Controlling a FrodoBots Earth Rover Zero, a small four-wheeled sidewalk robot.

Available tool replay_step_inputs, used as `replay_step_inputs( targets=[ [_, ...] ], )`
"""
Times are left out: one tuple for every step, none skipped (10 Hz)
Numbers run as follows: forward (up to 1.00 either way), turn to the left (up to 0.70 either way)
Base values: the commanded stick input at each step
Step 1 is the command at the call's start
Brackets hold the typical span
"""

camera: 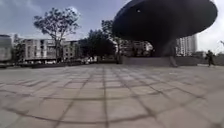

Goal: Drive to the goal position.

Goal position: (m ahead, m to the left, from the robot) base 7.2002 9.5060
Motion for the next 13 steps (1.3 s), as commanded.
replay_step_inputs(
  targets=[
    [0.70,0.00],
    [0.70,0.00],
    [0.70,0.00],
    [0.70,0.00],
    [0.70,0.00],
    [0.70,0.00],
    [0.70,0.00],
    [0.70,0.00],
    [0.70,0.00],
    [0.70,0.00],
    [0.70,0.00],
    [0.70,0.00],
    [0.70,0.00]
  ],
)
